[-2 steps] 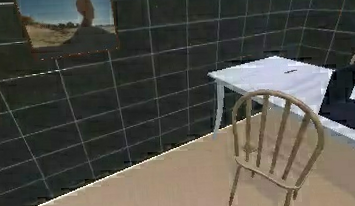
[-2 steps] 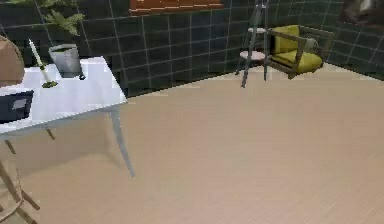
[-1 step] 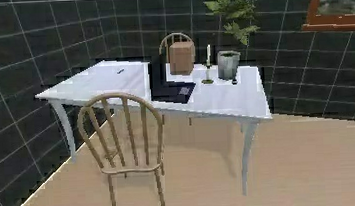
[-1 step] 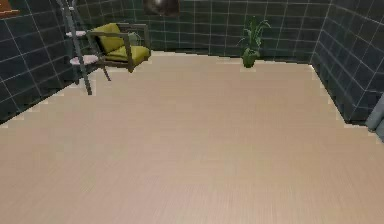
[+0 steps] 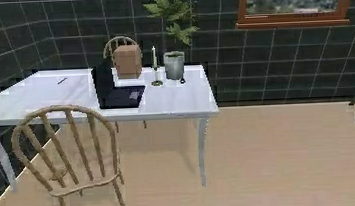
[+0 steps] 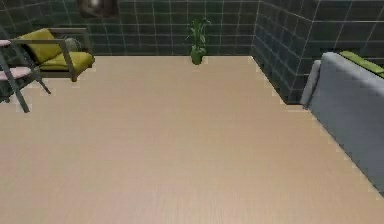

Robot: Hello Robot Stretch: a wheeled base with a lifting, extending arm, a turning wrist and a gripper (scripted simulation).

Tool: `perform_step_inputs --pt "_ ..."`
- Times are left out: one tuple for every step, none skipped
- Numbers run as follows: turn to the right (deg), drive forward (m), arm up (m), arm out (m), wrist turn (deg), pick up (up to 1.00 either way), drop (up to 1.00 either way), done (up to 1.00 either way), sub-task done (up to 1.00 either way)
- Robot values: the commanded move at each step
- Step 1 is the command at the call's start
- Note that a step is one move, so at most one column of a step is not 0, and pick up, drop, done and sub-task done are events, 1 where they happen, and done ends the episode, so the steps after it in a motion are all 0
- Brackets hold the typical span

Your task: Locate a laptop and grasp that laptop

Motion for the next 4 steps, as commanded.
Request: perform_step_inputs --pt "0.0 0.45 0.0 0.0 0.0 0.0 0.0 0.0 0.0" --pt "-45.0 0.0 0.0 0.0 0.0 0.0 0.0 0.0 0.0" --pt "-45.0 0.0 0.0 0.0 0.0 0.0 0.0 0.0 0.0" --pt "-18.0 0.0 0.0 0.0 0.0 0.0 0.0 0.0 0.0"
